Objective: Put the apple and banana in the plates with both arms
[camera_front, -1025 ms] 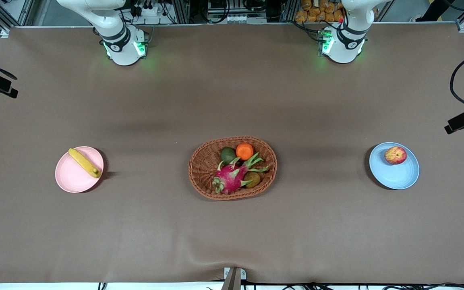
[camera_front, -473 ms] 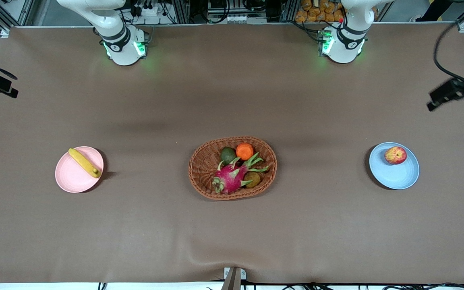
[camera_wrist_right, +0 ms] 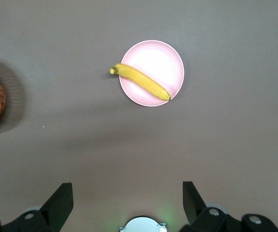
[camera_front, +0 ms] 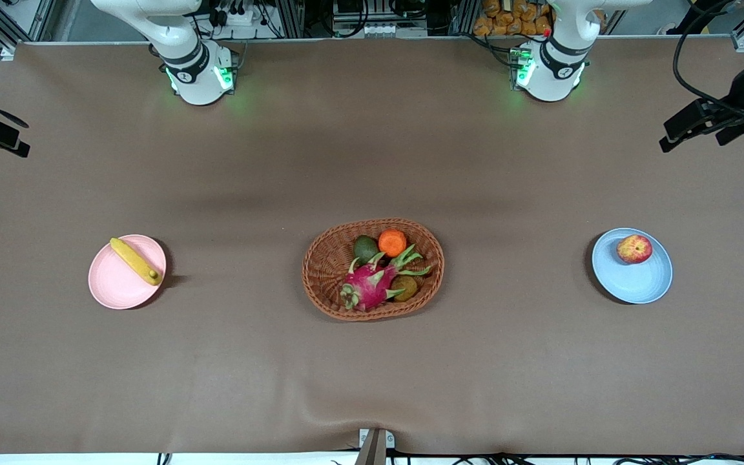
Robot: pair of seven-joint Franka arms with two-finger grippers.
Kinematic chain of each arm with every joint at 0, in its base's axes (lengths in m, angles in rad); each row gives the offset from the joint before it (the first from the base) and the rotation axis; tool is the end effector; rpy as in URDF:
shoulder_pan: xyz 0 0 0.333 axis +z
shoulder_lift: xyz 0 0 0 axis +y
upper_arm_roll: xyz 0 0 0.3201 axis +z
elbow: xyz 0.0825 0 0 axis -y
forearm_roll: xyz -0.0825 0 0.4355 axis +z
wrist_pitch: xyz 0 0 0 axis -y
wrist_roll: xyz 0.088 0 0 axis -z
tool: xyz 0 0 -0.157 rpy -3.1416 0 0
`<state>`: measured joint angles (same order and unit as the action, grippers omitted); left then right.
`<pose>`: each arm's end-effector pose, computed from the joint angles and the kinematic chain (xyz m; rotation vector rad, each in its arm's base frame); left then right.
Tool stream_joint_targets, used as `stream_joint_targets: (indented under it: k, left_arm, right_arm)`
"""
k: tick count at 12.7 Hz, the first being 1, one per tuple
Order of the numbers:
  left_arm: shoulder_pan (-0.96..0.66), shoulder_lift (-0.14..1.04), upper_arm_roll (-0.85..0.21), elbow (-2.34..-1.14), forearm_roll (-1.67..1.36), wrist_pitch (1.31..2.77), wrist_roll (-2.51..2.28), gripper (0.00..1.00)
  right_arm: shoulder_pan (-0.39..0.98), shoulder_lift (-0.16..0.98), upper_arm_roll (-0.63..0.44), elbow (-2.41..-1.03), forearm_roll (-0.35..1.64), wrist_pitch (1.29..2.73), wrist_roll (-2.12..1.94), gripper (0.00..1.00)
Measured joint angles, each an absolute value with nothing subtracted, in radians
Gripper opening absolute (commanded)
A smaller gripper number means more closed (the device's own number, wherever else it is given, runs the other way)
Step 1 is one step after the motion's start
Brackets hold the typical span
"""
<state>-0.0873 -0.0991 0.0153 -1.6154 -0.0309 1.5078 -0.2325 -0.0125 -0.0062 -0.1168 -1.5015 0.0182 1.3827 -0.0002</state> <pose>0.5656 -0.0454 0.6081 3.1010 0.2464 -0.0207 0.5739 -0.0717 0.6028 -3.1045 0.1969 0.1731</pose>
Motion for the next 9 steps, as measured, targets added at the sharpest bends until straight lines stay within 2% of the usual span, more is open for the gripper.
stream_joint_targets:
  k: [9]
  left_arm:
    - [-0.048, -0.126, 0.027, -1.61, 0.006, 1.477, -0.195, 1.0]
  right_arm:
    - [-0.017, -0.006, -0.118, -1.505, 0.018, 1.383, 0.0, 1.0]
